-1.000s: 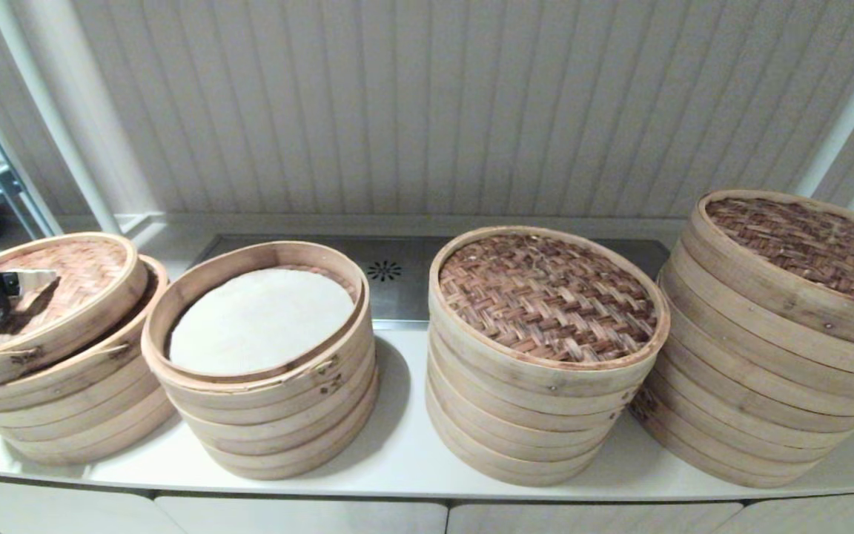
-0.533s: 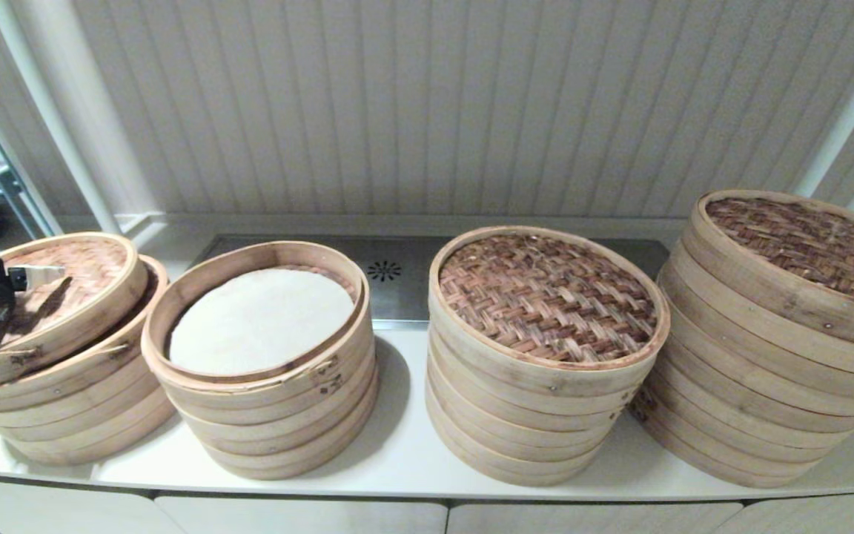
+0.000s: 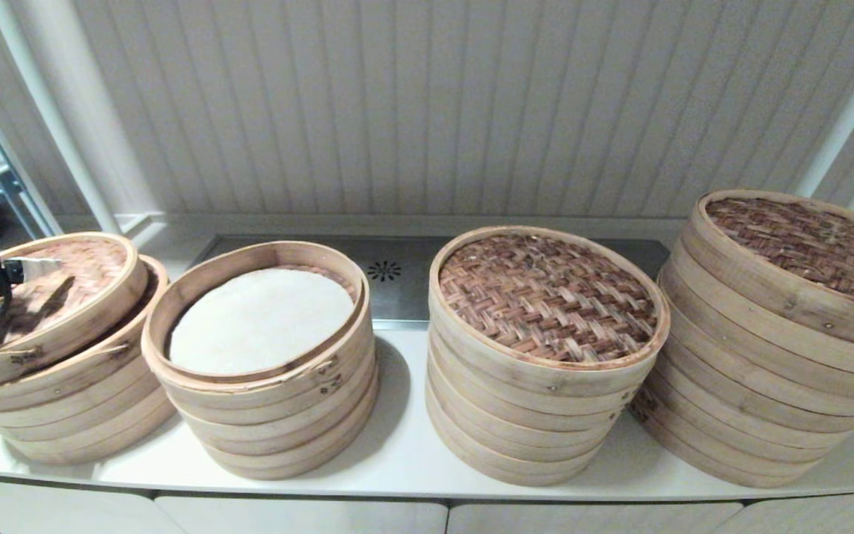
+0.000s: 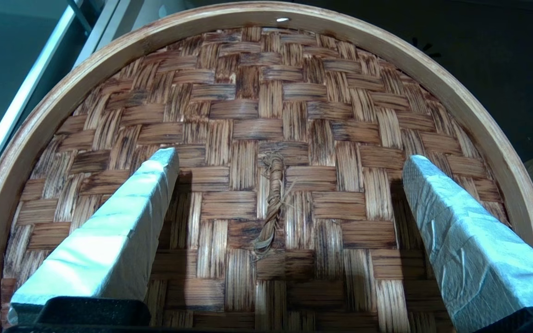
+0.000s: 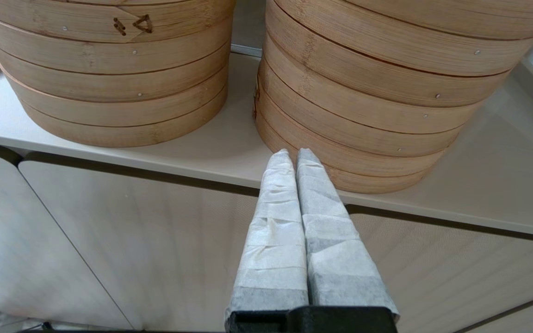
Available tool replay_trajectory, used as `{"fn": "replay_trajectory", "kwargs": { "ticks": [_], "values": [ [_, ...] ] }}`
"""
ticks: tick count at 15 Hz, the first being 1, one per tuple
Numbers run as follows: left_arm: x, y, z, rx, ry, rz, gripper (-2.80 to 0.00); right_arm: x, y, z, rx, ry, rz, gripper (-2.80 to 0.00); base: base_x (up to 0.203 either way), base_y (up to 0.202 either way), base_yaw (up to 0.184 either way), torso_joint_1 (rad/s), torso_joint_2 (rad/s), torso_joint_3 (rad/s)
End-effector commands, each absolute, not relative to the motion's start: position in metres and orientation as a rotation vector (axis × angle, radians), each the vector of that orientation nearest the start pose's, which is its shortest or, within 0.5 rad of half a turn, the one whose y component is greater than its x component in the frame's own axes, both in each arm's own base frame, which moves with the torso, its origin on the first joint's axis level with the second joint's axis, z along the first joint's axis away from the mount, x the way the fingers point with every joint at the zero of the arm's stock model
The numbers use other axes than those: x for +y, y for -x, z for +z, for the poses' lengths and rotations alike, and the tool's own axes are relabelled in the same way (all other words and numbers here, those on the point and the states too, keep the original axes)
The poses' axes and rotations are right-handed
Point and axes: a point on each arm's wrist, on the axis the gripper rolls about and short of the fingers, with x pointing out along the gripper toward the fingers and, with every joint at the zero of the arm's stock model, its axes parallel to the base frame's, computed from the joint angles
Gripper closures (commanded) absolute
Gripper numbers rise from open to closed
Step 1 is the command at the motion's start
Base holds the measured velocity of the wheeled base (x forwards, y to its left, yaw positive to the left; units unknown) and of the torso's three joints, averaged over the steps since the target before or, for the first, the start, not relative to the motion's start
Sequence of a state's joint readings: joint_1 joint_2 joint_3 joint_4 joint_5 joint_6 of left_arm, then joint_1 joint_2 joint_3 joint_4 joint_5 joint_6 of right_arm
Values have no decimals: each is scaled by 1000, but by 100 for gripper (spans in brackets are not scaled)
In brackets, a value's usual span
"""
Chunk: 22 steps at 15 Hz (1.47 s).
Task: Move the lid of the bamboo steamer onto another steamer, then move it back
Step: Pick up the steamer
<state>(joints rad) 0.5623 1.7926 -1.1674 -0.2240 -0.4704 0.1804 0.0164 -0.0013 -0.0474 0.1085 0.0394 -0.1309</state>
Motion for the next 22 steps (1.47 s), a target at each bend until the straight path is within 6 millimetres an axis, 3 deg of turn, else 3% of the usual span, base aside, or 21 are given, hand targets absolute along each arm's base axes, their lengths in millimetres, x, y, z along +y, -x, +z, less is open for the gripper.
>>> {"fn": "replay_trajectory", "kwargs": {
  "ticks": [1, 2, 3, 17, 22],
  "values": [
    [175, -297, 210, 359, 22, 54, -280, 0, 27, 77, 54, 131, 61, 0, 0, 0, 0, 0, 0, 0],
    [175, -297, 208, 366, 25, 56, -280, 0, 27, 77, 54, 131, 61, 0, 0, 0, 0, 0, 0, 0],
    [175, -297, 207, 370, 27, 56, 0, 0, 27, 77, 54, 131, 61, 0, 0, 0, 0, 0, 0, 0],
    [177, -298, 205, 368, 33, 54, 0, 0, 27, 77, 54, 131, 61, 0, 0, 0, 0, 0, 0, 0],
    [174, -293, 220, 324, 39, 63, 0, 0, 27, 77, 54, 131, 61, 0, 0, 0, 0, 0, 0, 0]
  ]
}}
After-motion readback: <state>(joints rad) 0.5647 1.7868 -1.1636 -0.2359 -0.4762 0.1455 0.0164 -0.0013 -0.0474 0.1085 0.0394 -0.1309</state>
